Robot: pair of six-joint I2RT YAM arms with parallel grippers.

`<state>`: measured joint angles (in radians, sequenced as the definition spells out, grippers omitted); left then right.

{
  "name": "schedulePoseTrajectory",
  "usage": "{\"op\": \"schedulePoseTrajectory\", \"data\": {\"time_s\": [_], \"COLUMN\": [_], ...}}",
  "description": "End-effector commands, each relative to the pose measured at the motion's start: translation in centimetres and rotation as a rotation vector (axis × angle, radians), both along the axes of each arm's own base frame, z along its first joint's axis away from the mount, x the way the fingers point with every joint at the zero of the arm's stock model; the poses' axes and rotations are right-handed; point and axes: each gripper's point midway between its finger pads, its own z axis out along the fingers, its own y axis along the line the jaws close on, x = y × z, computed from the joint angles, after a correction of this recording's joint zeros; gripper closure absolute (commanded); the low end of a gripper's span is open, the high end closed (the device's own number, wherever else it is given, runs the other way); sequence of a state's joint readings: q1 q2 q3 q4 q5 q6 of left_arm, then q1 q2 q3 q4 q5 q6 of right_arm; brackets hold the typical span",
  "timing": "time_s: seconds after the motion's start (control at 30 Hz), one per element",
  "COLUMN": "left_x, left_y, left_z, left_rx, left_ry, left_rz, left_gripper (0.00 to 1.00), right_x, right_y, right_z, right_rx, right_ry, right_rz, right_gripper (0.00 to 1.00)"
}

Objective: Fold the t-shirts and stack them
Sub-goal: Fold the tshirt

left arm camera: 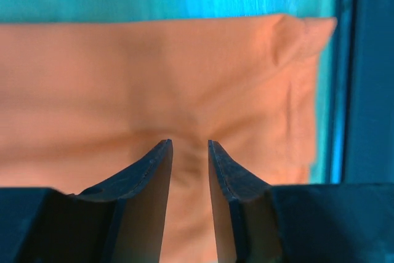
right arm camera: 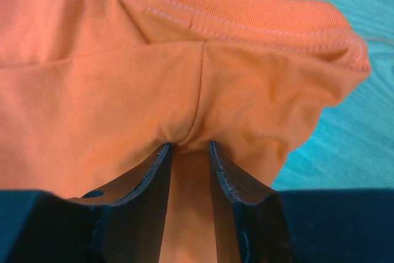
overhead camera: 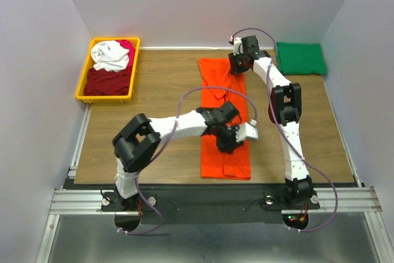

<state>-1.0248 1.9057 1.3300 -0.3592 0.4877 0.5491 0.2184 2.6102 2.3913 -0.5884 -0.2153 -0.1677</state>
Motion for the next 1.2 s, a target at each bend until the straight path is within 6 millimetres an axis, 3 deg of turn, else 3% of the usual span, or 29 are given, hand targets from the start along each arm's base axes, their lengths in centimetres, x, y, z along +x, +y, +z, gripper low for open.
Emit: {"op": "schedulePoseTrajectory", "data": {"time_s": [0.0, 0.03, 0.07, 0.1, 0.13, 0.17, 0.2, 0.27, 0.3, 0.33, 0.37, 0.4, 0.43, 0.47, 0.5, 0.53, 0.57, 0.6, 0.63, 0.67, 0.7, 0.77, 0.93, 1.03, 1.17], "left_x": [2.8, 3.5, 4.1, 4.6, 5.0, 4.8, 4.9, 4.7, 3.6, 3.4, 2.3, 1.8, 1.3, 0.7, -0.4, -0.9, -1.6, -2.9, -3.8, -4.6, -6.7, -8.3, -10.2, -10.3, -9.9], "left_y": [1.6, 2.4, 3.4, 5.4, 6.4, 8.1, 9.5, 11.4, 12.6, 13.4, 14.3, 14.8, 15.2, 15.5, 15.9, 16.1, 16.1, 15.8, 15.6, 15.4, 14.5, 14.0, 11.9, 11.5, 10.2], "left_z": [11.1, 12.1, 12.9, 13.7, 14.1, 12.6, 13.8, 13.9, 14.0, 14.1, 14.2, 14.1, 14.1, 14.0, 14.0, 13.8, 13.5, 12.4, 11.7, 10.6, 8.7, 6.4, 3.7, 1.8, 1.3], "left_rx": [-0.254, -0.281, -0.299, -0.312, -0.316, -0.277, -0.299, -0.307, -0.327, -0.335, -0.355, -0.360, -0.370, -0.378, -0.402, -0.408, -0.415, -0.412, -0.404, -0.385, -0.357, -0.318, -0.295, -0.231, -0.250], "left_ry": [0.004, -0.011, -0.033, -0.080, -0.118, -0.132, -0.178, -0.226, -0.241, -0.260, -0.298, -0.323, -0.342, -0.360, -0.386, -0.395, -0.393, -0.386, -0.374, -0.362, -0.338, -0.320, -0.326, -0.319, -0.332], "left_rz": [0.103, 0.127, 0.146, 0.167, 0.176, 0.194, 0.205, 0.198, 0.189, 0.194, 0.170, 0.157, 0.137, 0.109, 0.064, 0.036, 0.008, -0.050, -0.087, -0.123, -0.204, -0.246, -0.344, -0.380, -0.379], "left_gripper": [0.57, 0.53, 0.50, 0.49, 0.46, 0.45, 0.44, 0.42, 0.41, 0.36, 0.35, 0.30, 0.19, 0.15, 0.14, 0.14, 0.14, 0.16, 0.19, 0.21, 0.26, 0.30, 0.36, 0.39, 0.41], "right_x": [0.0, -1.5, -2.0, -3.5, -4.4, -6.4, -8.4, -11.5, -14.8, -16.5, -19.1, -21.4, -23.0, -24.8, -27.0, -31.2, -33.2, -36.7, -38.6, -39.8, -42.4, -44.1, -47.4, -48.7, -49.4], "right_y": [1.2, 1.4, 1.5, 1.4, 1.2, 0.8, 0.6, -0.1, -0.9, -1.2, -1.8, -2.1, -2.3, -2.5, -2.7, -2.0, -2.1, -2.0, -2.2, -2.2, -2.5, -2.9, -3.0, -3.0, -2.6], "right_z": [12.2, 15.1, 13.5, 17.9, 18.9, 17.2, 20.5, 21.0, 20.7, 20.5, 17.3, 19.6, 19.5, 19.5, 18.8, 18.5, 18.0, 14.4, 15.0, 13.9, 10.5, 9.2, 5.4, 3.8, 2.7], "right_rx": [0.073, 0.095, 0.091, 0.105, 0.095, 0.079, 0.085, 0.044, 0.026, 0.014, -0.023, -0.026, -0.032, -0.037, -0.043, -0.001, -0.043, -0.028, -0.071, -0.095, -0.116, -0.179, -0.232, -0.249, -0.252], "right_ry": [-0.209, -0.236, -0.197, -0.259, -0.273, -0.222, -0.269, -0.275, -0.254, -0.249, -0.181, -0.241, -0.245, -0.256, -0.235, -0.246, -0.292, -0.213, -0.303, -0.311, -0.249, -0.318, -0.364, -0.396, -0.423], "right_rz": [0.054, 0.080, 0.093, 0.110, 0.126, 0.141, 0.167, 0.215, 0.235, 0.258, 0.300, 0.326, 0.347, 0.380, 0.432, 0.544, 0.674, 0.749, 0.801, 0.843, 0.906, 0.994, 1.209, 1.320, 1.402], "right_gripper": [0.61, 0.49, 0.45, 0.37, 0.32, 0.27, 0.16, 0.11, 0.11, 0.11, 0.11, 0.10, 0.10, 0.10, 0.10, 0.11, 0.12, 0.15, 0.17, 0.19, 0.21, 0.23, 0.31, 0.33, 0.35]}}
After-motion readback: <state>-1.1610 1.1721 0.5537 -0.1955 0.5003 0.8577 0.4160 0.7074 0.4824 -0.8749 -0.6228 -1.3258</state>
